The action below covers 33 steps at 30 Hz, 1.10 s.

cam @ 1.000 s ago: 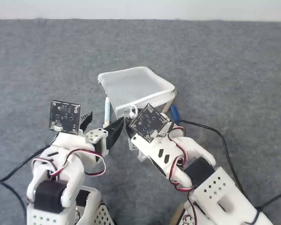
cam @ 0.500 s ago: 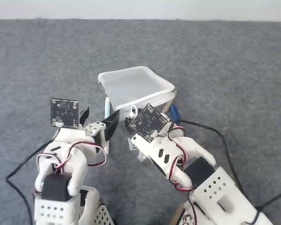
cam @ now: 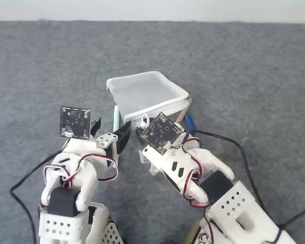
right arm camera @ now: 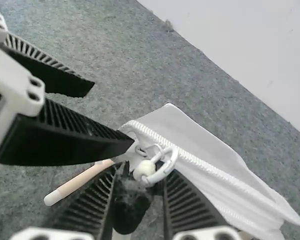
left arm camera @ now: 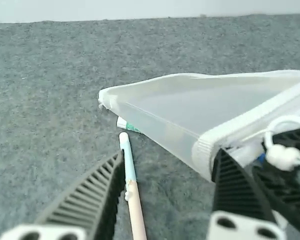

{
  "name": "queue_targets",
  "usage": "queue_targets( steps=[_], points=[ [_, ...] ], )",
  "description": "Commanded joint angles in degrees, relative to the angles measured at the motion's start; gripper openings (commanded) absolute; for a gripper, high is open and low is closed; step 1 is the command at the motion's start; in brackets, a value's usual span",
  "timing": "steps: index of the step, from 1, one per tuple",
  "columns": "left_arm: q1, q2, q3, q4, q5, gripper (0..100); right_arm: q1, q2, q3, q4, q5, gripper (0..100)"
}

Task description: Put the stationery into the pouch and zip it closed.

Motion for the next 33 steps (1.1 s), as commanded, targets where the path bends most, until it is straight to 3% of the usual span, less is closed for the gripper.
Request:
queue_targets(
  steps=[1,10,17,25,33],
  points=[
    [-1.1,-0.4,0.9,-3.9,0.7,26,0.9,-2.2,-0.4,-1.0,-1.0,0.6],
    [-1.8,-0.4,5.8,-9.2,0.6,25,0.8,-2.2,-0.4,0.0,-1.0,0.6],
    [-1.8,-0.7,6.2,-10.1,-3.7,7,0.8,-6.6,1.9,0.4,-0.8,0.6],
    [-3.3,-0.8,5.5,-9.8,-3.8,1,1.2,-11.6,5.5,0.4,-0.4,0.6],
    [-8.6,-0.8,4.5,-9.6,-3.7,1,10.2,-11.7,5.5,0.1,-0.4,0.6]
  ],
)
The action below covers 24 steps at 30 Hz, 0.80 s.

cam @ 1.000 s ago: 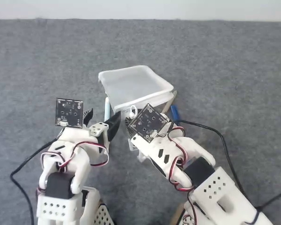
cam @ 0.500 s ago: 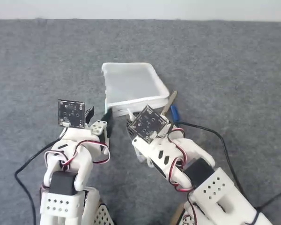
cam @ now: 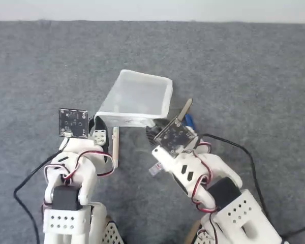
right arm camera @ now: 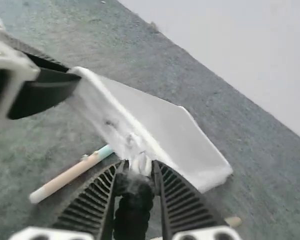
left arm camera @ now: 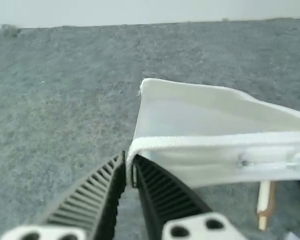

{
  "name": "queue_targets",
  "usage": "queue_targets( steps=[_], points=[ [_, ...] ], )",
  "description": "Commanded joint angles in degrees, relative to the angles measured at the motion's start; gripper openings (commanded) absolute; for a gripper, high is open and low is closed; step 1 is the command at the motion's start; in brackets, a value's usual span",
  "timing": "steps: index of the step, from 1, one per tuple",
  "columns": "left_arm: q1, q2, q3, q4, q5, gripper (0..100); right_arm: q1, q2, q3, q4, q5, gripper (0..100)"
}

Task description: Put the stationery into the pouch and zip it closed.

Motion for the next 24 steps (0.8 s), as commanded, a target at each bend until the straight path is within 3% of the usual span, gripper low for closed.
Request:
queue_targets(
  steps=[1,24],
  points=[
    [-2.7,-0.8,-2.3,-1.1,-0.6,1,4.8,-2.7,-0.9,-0.4,-0.3,0.6],
    [-2.8,-0.8,-2.3,-1.1,-0.9,1,12.4,-3.0,-1.1,0.0,-0.7,0.6]
  ],
)
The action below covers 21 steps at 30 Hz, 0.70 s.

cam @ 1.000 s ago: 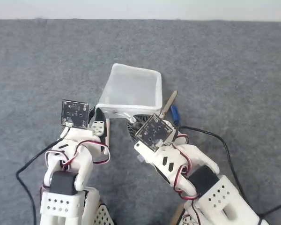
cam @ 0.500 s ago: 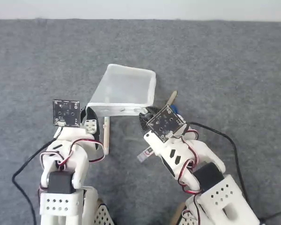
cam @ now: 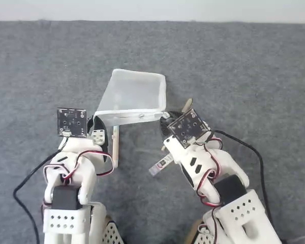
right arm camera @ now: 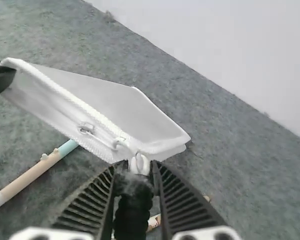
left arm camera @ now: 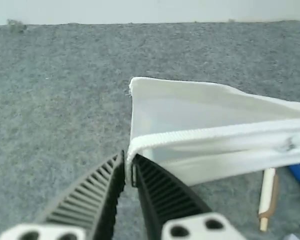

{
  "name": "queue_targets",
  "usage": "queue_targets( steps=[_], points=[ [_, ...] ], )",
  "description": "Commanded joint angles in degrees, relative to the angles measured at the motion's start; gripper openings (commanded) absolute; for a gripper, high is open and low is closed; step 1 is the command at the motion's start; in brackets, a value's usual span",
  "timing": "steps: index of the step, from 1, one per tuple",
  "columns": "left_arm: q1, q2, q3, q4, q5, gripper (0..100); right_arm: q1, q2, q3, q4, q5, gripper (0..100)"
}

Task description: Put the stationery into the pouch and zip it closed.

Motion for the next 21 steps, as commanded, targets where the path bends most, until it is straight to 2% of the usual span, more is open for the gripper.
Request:
queue_targets(
  steps=[1,13,17,21],
  points=[
    [-1.9,-1.1,-2.3,-1.1,-0.9,1,4.8,-2.5,-1.1,0.0,-0.7,0.6],
    [-1.9,-1.1,-2.2,-1.1,-1.1,1,8.2,-2.5,-1.2,-0.1,-0.9,0.6],
    [-1.9,-1.1,-2.2,-1.1,-1.1,1,11.2,-2.6,-2.1,0.0,-4.7,0.6],
    [-1.9,-1.1,-2.2,-1.1,-1.1,1,11.2,-2.6,-2.2,0.2,-4.7,0.6]
  ],
)
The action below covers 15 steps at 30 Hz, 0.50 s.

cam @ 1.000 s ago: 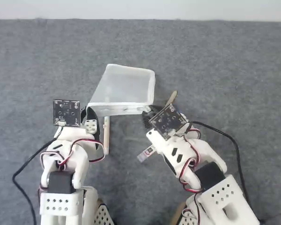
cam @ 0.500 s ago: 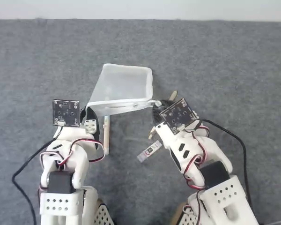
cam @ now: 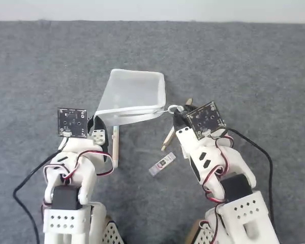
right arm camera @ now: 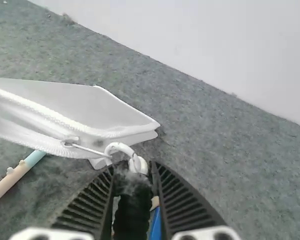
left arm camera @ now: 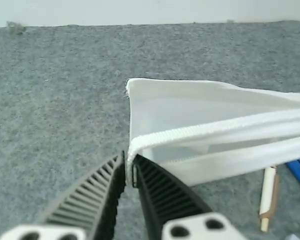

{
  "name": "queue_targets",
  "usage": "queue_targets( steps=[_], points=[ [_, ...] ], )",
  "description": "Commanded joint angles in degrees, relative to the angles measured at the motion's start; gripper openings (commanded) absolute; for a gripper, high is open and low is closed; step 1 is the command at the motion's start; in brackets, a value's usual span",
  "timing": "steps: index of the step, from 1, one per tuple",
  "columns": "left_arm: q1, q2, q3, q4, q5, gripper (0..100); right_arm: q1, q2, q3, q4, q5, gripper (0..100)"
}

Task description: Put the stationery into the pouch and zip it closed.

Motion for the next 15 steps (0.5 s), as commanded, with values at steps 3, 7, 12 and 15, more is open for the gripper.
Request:
queue_targets(
  steps=[3,7,12,15],
  points=[
    [-1.8,-1.1,-2.2,-1.0,-1.1,1,3.7,-2.2,-3.8,2.4,-1.0,0.6],
    [-1.8,-1.1,-2.2,-1.0,-0.7,6,0.6,-2.2,-6.9,7.2,-0.4,0.6],
    [-1.8,-1.1,-2.3,0.9,3.7,22,-2.7,-4.1,-7.6,9.0,3.5,0.6],
    [-1.8,-1.1,-2.3,0.7,3.9,24,-3.2,-9.1,-7.7,11.7,5.5,0.6]
  ],
)
